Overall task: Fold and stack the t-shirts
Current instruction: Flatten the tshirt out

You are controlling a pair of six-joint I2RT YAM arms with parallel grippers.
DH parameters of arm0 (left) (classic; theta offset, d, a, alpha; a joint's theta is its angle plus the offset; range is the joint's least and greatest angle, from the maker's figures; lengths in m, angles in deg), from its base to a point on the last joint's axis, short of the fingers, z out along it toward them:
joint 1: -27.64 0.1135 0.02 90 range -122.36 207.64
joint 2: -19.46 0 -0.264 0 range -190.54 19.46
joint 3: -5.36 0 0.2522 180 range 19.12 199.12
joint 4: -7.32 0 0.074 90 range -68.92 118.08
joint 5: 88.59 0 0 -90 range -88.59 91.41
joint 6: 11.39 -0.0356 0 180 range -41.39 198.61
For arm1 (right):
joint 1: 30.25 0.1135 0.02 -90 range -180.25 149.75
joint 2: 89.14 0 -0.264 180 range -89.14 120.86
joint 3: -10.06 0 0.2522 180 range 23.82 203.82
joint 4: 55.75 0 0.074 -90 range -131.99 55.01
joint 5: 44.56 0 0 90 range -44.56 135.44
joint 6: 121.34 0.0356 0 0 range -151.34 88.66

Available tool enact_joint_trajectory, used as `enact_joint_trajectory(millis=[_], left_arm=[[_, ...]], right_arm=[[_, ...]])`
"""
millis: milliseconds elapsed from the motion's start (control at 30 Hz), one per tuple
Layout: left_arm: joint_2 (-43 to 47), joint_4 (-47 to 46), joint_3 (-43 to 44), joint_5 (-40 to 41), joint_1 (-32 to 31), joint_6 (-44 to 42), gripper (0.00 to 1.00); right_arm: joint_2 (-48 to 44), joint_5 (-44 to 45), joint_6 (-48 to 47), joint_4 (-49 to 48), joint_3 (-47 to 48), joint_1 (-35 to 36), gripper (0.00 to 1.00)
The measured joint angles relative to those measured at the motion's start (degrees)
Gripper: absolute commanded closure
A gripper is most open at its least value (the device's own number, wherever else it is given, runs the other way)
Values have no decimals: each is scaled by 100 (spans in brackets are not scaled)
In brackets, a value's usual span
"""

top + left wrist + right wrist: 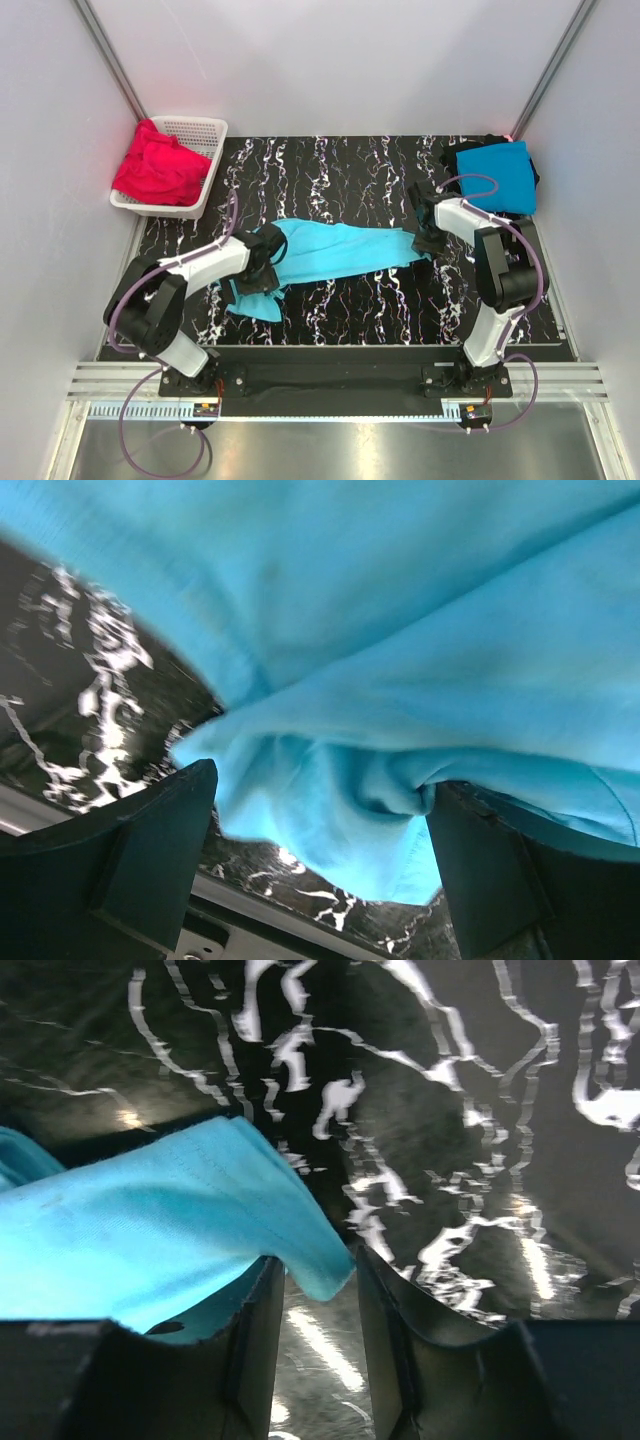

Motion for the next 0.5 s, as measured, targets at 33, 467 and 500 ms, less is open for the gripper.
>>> enact_joint_trajectory(millis=[33,467,500], left_arm=[[-7,37,46,55,68,-48,11],[1012,575,396,479,254,-354,11],[1095,588,378,479,254,-363,11]], right_arm=[[0,72,-28,55,4,-2,59],[-669,308,-122,494,42,0,65],[-667,291,-125,503,42,0,63]])
